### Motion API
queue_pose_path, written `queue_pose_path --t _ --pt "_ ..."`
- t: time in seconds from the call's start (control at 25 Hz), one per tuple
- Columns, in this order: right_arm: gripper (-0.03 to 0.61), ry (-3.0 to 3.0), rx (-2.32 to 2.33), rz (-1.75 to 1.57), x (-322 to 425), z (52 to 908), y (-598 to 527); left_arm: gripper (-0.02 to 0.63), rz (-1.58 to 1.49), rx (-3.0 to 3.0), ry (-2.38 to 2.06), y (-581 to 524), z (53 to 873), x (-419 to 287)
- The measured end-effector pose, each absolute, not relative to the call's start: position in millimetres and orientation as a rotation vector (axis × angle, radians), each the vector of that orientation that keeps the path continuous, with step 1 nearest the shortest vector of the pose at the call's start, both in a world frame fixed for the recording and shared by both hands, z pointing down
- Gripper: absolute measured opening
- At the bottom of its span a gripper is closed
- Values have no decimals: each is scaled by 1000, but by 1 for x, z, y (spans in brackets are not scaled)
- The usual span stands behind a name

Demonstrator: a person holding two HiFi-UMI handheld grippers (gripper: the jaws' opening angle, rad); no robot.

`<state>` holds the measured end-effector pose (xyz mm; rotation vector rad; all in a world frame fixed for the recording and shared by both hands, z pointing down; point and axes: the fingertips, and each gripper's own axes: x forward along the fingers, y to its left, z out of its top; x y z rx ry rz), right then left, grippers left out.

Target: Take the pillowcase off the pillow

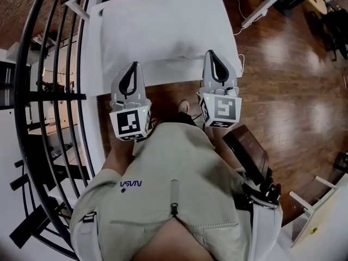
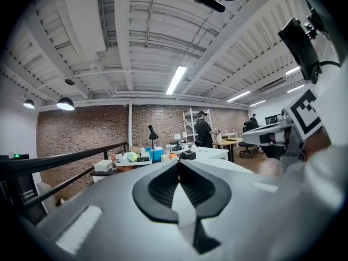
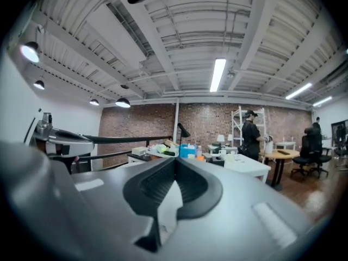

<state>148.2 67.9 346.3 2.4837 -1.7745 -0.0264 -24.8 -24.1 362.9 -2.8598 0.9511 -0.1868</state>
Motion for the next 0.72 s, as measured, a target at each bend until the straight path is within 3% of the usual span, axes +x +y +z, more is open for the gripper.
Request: queue_pose_path --t 0.48,0.72 --pt "3 -1684 2541 31 118 357 133 6 -10 -2945 814 34 346 -20" --pt "3 -1790 2507 38 123 363 120 6 -160 -2885 848 38 374 -13"
